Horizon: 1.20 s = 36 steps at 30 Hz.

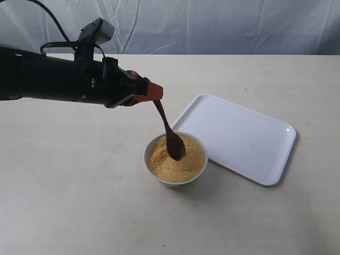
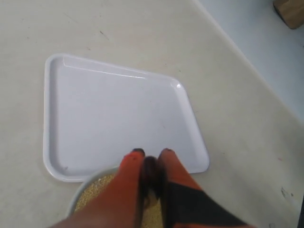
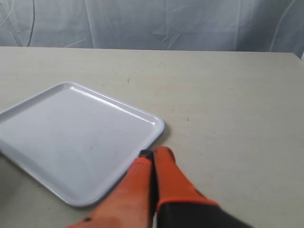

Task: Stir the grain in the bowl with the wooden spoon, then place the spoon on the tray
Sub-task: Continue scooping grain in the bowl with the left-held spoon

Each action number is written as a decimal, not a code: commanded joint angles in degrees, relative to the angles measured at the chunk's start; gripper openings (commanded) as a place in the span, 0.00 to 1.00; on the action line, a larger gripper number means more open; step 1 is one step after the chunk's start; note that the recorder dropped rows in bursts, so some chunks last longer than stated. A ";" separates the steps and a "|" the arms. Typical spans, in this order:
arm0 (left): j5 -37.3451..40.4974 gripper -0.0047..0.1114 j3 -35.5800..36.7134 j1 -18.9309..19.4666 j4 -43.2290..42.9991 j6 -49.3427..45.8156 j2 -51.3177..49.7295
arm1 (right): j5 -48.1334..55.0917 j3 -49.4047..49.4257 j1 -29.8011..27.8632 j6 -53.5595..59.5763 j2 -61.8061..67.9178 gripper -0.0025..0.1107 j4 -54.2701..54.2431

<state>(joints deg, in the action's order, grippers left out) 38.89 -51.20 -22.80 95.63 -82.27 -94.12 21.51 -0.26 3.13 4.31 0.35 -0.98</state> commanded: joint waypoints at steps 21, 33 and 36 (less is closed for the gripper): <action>1.96 0.04 0.16 -0.08 -1.43 0.28 0.99 | -0.78 0.26 -0.01 -0.01 -0.35 0.02 0.03; -5.12 0.04 0.16 -0.08 -7.18 -1.40 2.87 | -0.78 0.26 -0.01 -0.01 -0.35 0.02 0.03; -5.26 0.04 0.16 -0.19 -8.11 -1.40 2.87 | -0.78 0.26 -0.01 -0.01 -0.35 0.02 0.03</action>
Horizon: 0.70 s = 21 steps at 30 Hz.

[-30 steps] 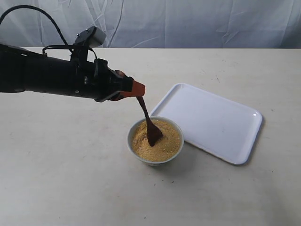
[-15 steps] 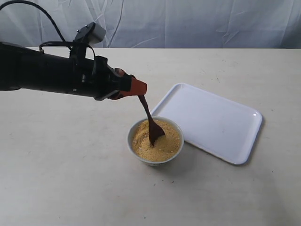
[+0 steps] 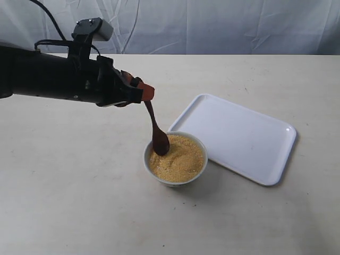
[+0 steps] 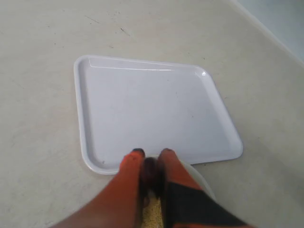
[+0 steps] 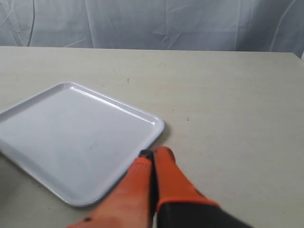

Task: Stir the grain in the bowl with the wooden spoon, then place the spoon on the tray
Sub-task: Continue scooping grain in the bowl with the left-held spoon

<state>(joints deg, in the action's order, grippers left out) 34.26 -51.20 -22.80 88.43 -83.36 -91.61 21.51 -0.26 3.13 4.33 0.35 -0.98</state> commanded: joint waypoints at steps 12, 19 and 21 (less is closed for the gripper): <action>4.09 0.04 0.16 -0.19 1.85 0.31 -5.09 | -0.78 0.26 -0.01 -0.02 -0.35 0.02 0.03; 6.42 0.04 0.16 -0.19 5.19 0.31 -4.98 | -0.78 0.26 -0.01 -0.02 -0.35 0.02 0.03; 6.42 0.04 0.16 -0.19 5.34 0.31 -4.74 | -0.78 0.26 -0.01 -0.02 -0.35 0.02 0.03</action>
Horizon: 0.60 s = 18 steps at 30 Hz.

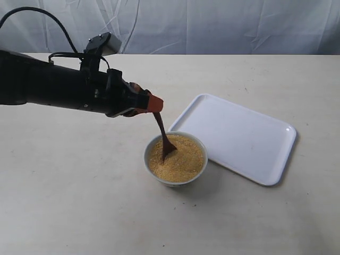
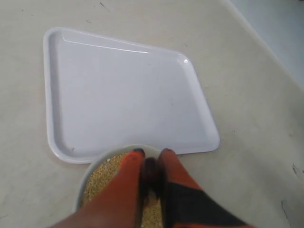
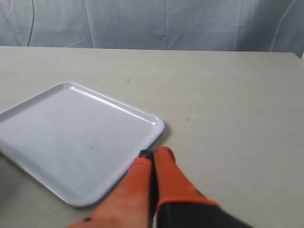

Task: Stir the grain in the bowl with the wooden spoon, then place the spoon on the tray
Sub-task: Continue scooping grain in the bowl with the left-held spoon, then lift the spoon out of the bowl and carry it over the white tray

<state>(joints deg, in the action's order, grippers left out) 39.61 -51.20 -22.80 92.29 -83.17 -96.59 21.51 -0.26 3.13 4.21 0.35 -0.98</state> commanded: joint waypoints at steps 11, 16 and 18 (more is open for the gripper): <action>-1.61 0.04 0.16 -0.07 1.51 0.22 4.46 | -0.78 0.26 -0.01 0.09 -0.35 0.02 0.03; -1.70 0.04 0.16 -0.07 -3.83 0.36 5.43 | -0.78 0.26 -0.01 0.09 -0.35 0.02 0.03; -1.70 0.04 0.16 -0.07 -5.41 1.31 5.55 | -0.78 0.26 -0.01 0.09 -0.35 0.02 0.03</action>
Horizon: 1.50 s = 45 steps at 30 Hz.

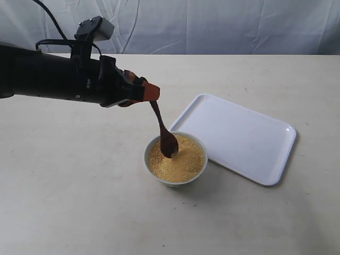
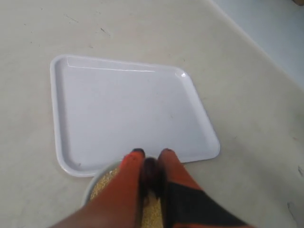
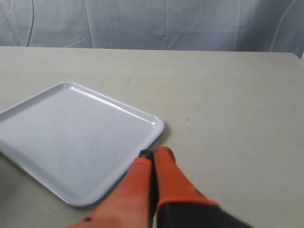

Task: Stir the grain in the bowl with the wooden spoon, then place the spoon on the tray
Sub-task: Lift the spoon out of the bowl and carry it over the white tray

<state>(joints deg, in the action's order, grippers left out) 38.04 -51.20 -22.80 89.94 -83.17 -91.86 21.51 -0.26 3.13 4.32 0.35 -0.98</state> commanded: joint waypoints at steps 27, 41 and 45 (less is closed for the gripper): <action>-0.22 0.04 -3.78 -0.19 10.00 7.55 1.37 | -0.78 0.26 -0.01 -0.01 -0.35 0.02 0.03; -3.24 0.04 -18.74 -8.19 10.00 23.39 -15.79 | -0.78 0.26 -0.01 -0.01 -0.35 0.02 -0.12; -9.80 0.04 -24.42 -11.29 10.00 29.91 -20.62 | -0.78 0.26 -0.01 -0.01 -0.35 0.02 -0.12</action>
<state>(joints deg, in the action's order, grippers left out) 32.85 -72.64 -32.28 99.12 -57.84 -109.90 21.51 -0.26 3.13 4.34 0.35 -1.08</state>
